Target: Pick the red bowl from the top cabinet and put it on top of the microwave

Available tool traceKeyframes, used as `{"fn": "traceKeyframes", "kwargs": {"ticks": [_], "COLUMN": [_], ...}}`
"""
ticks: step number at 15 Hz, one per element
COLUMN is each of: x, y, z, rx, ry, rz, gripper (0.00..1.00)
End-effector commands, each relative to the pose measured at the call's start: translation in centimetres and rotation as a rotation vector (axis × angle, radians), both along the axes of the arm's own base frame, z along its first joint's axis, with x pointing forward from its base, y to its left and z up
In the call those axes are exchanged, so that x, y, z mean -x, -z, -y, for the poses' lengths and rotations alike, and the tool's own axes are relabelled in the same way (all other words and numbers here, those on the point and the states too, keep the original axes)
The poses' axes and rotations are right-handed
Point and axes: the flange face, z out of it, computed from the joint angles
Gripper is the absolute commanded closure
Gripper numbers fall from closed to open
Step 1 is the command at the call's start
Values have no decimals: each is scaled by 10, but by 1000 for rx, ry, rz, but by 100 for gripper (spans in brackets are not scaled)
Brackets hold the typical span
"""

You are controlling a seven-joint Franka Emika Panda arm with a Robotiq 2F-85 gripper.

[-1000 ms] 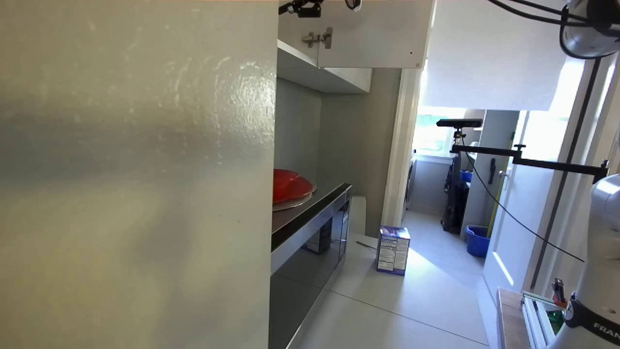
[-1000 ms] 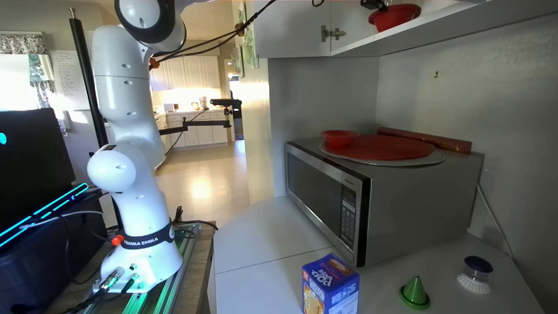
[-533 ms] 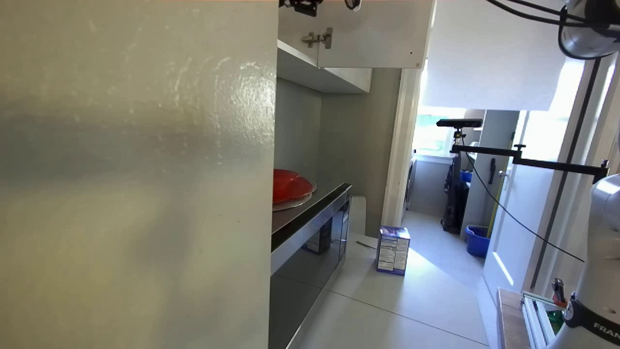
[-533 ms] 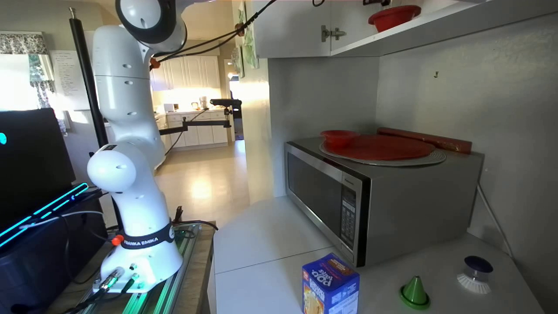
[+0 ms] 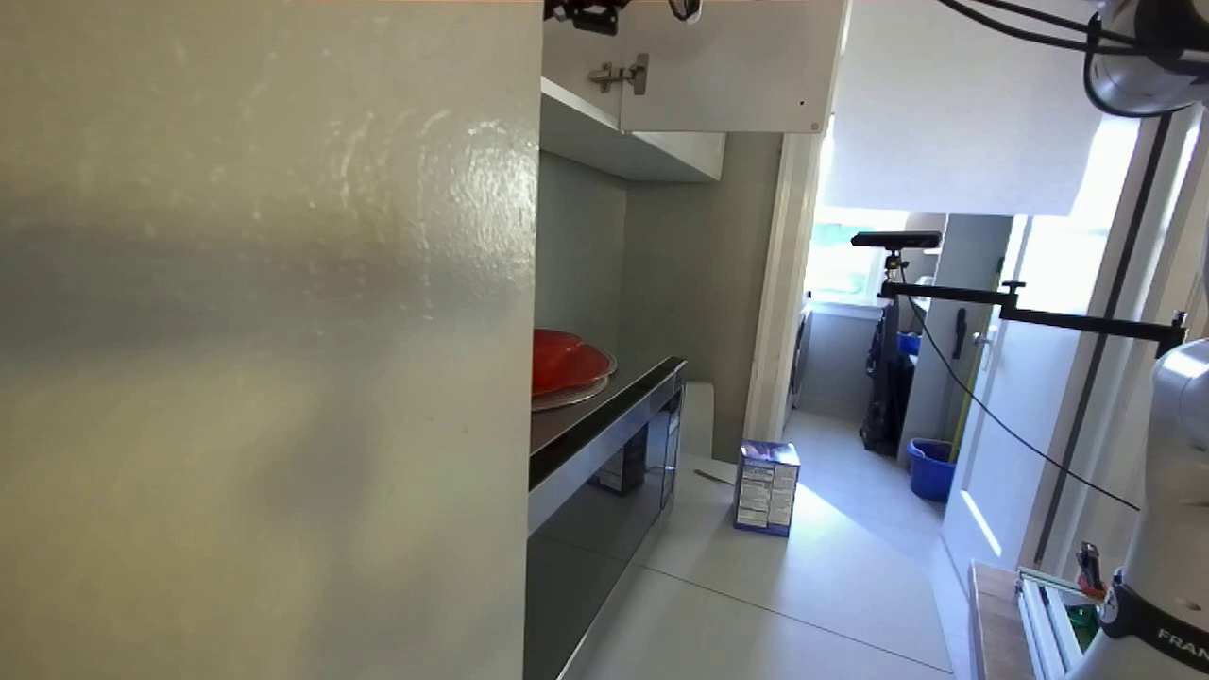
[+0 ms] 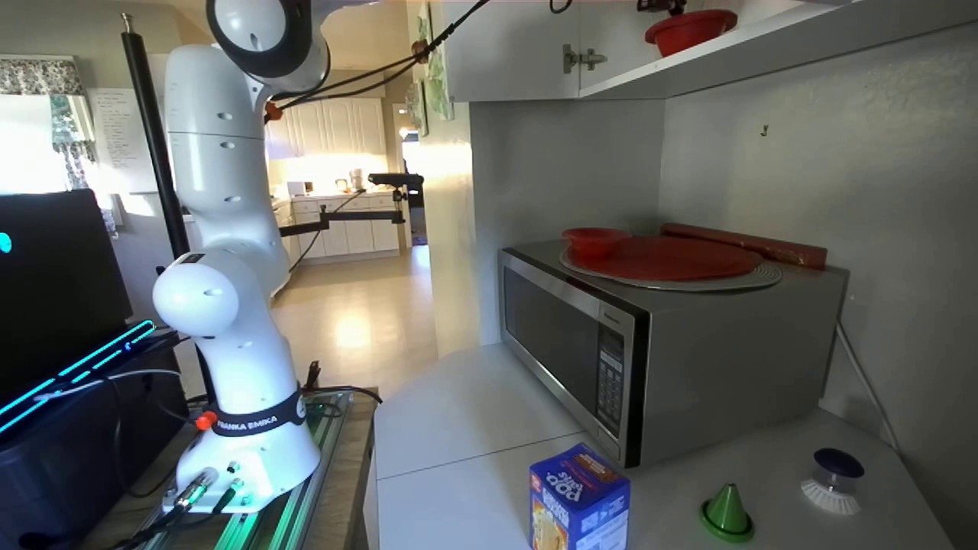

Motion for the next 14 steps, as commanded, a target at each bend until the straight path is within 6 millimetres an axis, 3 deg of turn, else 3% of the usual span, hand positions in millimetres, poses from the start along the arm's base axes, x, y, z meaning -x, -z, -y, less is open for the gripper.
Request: {"fn": "traceKeyframes", "kwargs": {"ticks": [1, 4, 7, 10, 14], "x": [-2, 0, 0, 1, 0], "y": [-6, -6, -5, -10, -8], "z": [3, 12, 16, 14, 10], "rx": [11, 29, 32, 33, 56], "ry": [34, 51, 60, 56, 55], "rz": [4, 3, 1, 9, 9], "gripper": [61, 62, 76, 66, 61]}}
